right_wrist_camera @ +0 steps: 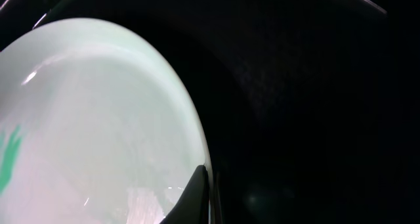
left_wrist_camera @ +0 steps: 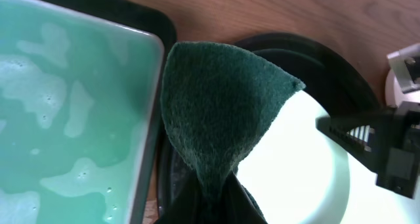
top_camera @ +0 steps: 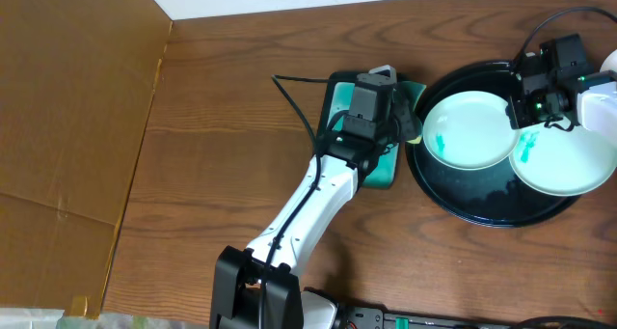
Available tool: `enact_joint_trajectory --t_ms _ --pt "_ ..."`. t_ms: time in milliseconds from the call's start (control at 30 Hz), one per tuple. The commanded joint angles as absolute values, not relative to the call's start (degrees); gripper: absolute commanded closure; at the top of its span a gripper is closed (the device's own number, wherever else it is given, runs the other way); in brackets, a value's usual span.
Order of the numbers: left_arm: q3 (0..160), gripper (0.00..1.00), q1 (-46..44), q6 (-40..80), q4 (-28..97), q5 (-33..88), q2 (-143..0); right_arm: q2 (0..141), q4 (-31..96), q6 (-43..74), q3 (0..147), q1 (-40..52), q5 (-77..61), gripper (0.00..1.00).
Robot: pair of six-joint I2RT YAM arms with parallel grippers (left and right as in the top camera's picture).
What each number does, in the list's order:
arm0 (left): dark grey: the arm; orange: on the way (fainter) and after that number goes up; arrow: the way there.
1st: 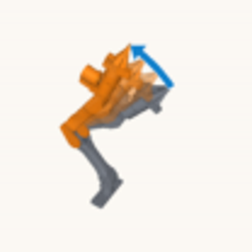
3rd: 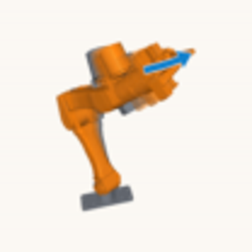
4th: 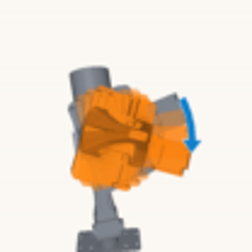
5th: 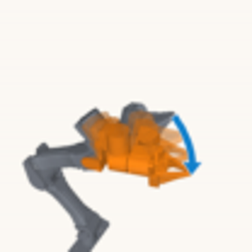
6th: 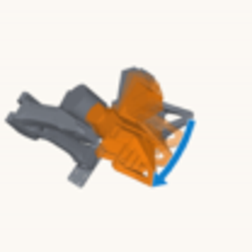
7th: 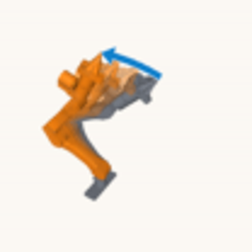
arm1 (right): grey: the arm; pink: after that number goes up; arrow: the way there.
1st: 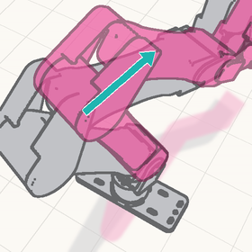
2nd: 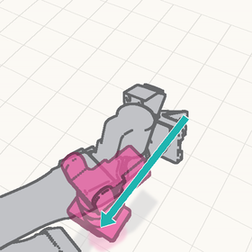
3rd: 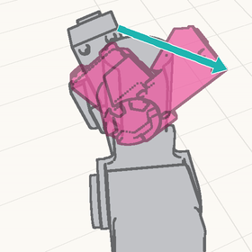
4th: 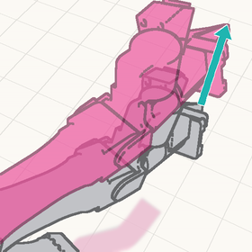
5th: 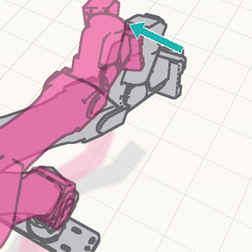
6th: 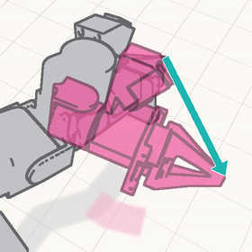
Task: Clean dirty plates on tray and stack at the side
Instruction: 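Scrub the mint-green plate with the sponge in the left gripper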
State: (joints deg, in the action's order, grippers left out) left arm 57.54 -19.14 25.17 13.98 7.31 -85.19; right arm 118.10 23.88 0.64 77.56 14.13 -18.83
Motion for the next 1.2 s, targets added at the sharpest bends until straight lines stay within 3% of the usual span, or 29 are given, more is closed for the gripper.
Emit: enact_joint_trajectory --t_ms 0,300,667,800,967,1167 --pt "57.23 0.93 -19.40 26.13 13.13 7.33 -85.62 118.78 22.11 2.98 77.25 14.35 -17.45 0.99" --pt "57.23 0.93 -22.59 29.45 9.65 7.31 -85.95 118.80 14.48 6.17 77.25 14.28 -14.83 0.99" --pt "57.23 0.93 -25.28 34.46 1.91 7.33 -92.29 121.54 20.71 3.42 77.08 15.97 -14.81 0.99" --pt "57.23 0.93 -27.68 34.85 -3.86 7.33 -96.73 121.67 24.12 0.34 77.06 15.94 -6.42 0.99" --pt "57.23 0.93 -30.74 36.40 -12.43 7.07 -102.85 121.67 24.23 0.38 77.08 16.10 -8.62 0.99" --pt "57.23 0.93 -31.24 42.94 -16.40 -0.89 -109.16 121.67 24.21 2.46 77.08 16.14 -8.58 0.99"
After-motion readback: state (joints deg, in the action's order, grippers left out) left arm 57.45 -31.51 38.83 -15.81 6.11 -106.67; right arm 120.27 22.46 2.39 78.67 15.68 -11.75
